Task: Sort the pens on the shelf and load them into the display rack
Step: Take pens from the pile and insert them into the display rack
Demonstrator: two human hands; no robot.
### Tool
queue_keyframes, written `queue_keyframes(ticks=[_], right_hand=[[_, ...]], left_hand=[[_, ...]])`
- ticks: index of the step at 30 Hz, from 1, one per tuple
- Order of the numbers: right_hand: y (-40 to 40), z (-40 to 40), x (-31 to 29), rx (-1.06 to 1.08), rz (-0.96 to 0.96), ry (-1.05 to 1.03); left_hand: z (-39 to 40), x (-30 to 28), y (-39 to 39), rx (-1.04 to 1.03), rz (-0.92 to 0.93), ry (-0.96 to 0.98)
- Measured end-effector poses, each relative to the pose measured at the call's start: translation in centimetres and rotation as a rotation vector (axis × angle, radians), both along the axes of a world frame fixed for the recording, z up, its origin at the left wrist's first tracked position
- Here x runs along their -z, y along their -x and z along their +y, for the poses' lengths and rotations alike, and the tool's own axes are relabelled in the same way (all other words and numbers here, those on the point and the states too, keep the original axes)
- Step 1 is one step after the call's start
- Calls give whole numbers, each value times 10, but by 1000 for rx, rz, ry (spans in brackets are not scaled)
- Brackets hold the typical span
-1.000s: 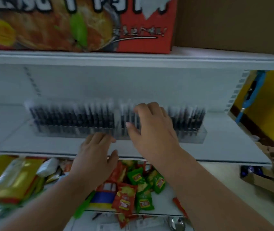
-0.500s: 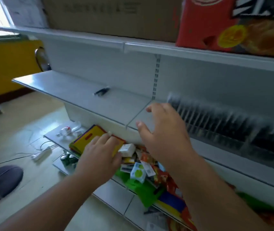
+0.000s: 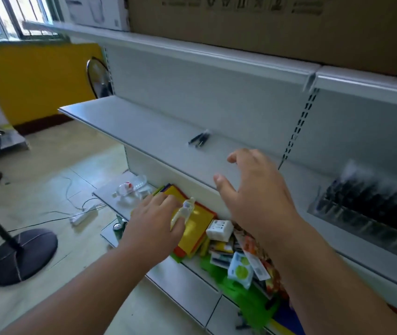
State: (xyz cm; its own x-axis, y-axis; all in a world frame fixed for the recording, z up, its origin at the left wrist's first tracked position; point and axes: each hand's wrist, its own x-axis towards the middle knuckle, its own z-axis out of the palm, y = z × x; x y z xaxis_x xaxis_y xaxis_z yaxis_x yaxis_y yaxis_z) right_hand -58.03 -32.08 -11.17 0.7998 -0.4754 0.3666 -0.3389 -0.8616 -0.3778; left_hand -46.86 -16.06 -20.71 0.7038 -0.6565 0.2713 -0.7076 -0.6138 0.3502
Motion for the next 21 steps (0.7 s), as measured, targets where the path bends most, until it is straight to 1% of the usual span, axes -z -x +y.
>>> queue_keyframes(ticks=[4,7,11,14,16,21], right_hand=[[-52,-20,0,-40,-13,7],[-86,-34,0,-50,14,-21],[-121,-49,2,-41,59,-49],[-144,-59,8,-17,19,-51],[-158,-64,12,12,6,-50],[-194,-74,21,144,8,-67]], left_hand=[[-17,-4,-40,-20,-10,9],[-27,-11,-68,-30,-29,-4],[-49,-15,-102,-19,-1,-3],[-63,-12,-129,31,16,-20],[-73,-10,-152,81,9,12],[-106,-6,-216,205,27,29]])
